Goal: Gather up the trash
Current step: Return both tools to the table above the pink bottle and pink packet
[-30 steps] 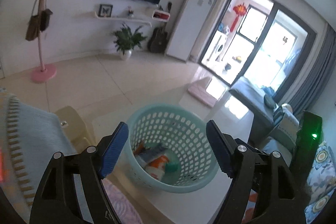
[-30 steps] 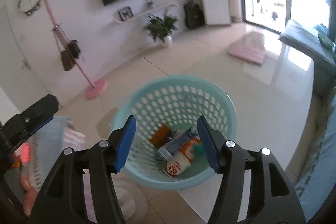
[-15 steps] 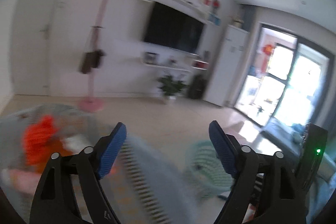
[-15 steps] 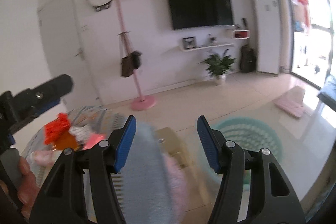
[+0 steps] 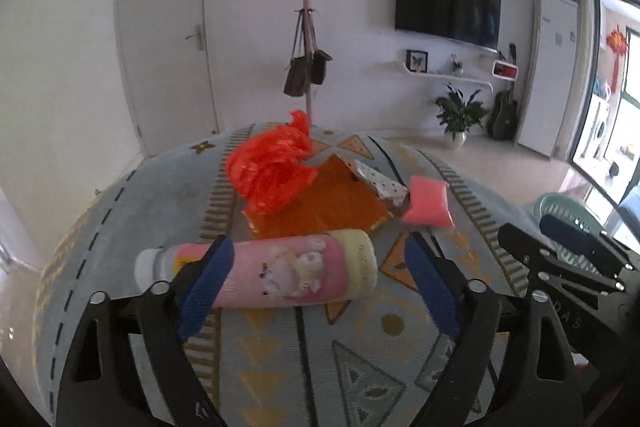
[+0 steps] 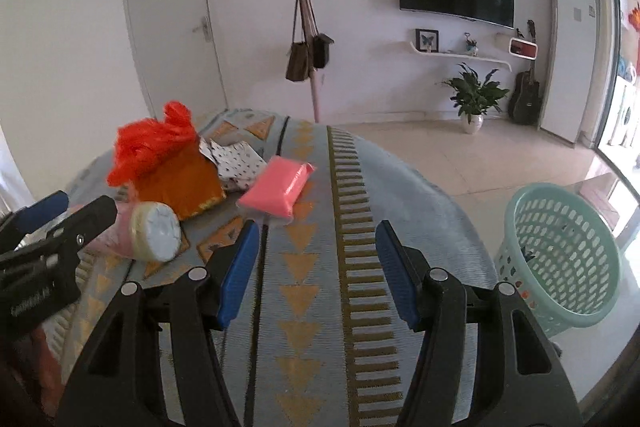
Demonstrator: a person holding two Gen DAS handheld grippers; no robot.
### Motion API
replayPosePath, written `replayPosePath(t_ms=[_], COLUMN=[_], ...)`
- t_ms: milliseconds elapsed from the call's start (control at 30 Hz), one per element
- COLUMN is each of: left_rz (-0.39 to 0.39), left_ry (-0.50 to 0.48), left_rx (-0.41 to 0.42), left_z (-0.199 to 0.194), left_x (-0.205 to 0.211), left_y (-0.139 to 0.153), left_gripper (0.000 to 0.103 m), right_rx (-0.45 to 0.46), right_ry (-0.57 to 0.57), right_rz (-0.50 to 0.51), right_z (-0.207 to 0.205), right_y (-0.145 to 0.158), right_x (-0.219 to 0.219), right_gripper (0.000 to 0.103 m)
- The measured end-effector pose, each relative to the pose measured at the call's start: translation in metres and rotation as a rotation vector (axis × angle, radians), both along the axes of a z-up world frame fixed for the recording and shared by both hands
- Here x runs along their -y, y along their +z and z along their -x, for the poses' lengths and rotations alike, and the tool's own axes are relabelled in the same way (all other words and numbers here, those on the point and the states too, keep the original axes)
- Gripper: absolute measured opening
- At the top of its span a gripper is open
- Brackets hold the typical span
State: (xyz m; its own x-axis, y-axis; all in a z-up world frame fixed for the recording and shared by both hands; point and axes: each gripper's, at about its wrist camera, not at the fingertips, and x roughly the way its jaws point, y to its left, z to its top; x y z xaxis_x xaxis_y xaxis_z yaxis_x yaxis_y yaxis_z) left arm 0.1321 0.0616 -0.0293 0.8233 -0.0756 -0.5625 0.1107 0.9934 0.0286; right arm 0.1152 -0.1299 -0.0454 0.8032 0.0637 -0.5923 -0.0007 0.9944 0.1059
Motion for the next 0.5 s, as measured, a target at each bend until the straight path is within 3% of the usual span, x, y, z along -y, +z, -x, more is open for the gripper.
replayPosePath(t_ms=[133,233,367,500], left_rz=[-0.132,-0.167,-0.217,-0.245], left_ry=[0.082,0.082,0.068,0.097], left_rx=[-0.033,-0.022,-0.028,-0.027], left_z=[-0.014,-0.011,-0.001,0.028], left_x=[0.004,0.007,0.010,-0.016], left_y=[-0.016,-0.015,-0.007,-0.005], left_gripper=[0.086,0.084,0.074,0.074], right_rx=[-0.039,-0.053,-0.057,-0.061], right_ry=[-0.025,-0.015,-0.002,0.022], right_rz=[-0.014,-0.028,-0.015,-0.028], right_z=[-0.007,-0.009,-0.009,-0.008], right_y=[-0.008,-0.010,-0.012,-0.012], right_x=[0.010,0.013,0.009,0.010], right_gripper=[0.057,0.057,0.058,0.058])
